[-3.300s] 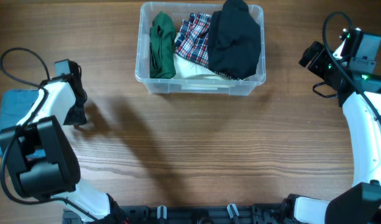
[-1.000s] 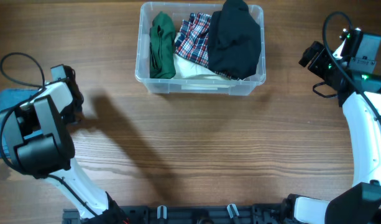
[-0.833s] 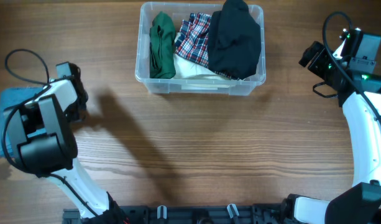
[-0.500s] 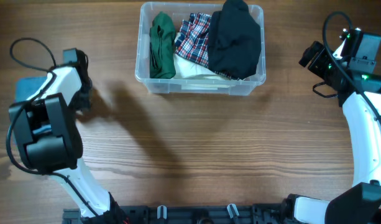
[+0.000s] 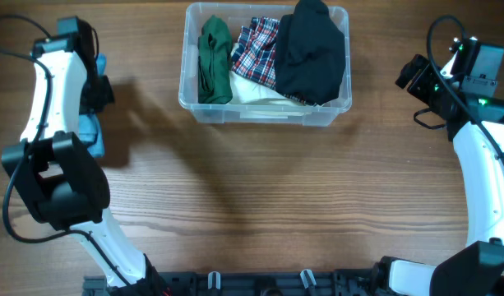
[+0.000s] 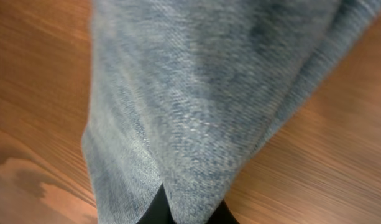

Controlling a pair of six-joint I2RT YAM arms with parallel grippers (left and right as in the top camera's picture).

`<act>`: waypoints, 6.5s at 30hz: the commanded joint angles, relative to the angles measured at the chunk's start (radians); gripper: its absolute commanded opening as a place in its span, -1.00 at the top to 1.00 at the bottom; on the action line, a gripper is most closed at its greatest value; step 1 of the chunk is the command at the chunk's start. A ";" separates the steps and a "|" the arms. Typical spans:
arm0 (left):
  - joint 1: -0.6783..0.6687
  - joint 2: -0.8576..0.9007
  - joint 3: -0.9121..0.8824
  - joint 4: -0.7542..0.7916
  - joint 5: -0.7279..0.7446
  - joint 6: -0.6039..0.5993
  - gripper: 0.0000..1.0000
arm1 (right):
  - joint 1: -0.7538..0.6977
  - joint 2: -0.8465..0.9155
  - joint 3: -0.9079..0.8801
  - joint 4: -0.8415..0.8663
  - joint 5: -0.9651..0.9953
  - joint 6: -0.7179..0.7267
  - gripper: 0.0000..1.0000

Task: Pack container
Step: 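Lift the denim cloth and carry it right over the container, then lower the denim cloth into the container and release it, then press and flatten the denim cloth inside the container with the left gripper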

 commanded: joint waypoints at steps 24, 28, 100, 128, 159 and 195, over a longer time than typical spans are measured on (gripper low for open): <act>-0.159 -0.427 0.154 -0.045 0.440 -0.019 0.92 | 0.000 0.010 0.000 0.003 0.021 0.012 -0.99; -0.173 -0.480 0.154 0.011 0.615 -0.019 0.92 | 0.000 0.010 0.000 0.003 0.021 0.013 -0.99; -0.428 -0.006 0.154 0.455 1.227 0.097 0.92 | 0.000 0.010 0.000 0.003 0.021 0.013 -1.00; -0.322 0.007 0.154 0.376 0.613 0.097 0.60 | 0.000 0.010 0.000 0.003 0.021 0.013 -1.00; -0.460 -0.039 0.154 0.602 0.292 0.098 0.49 | 0.000 0.010 0.000 0.003 0.021 0.013 -0.99; -0.477 0.185 0.154 0.554 0.258 0.135 0.65 | 0.000 0.010 0.000 0.003 0.021 0.013 -1.00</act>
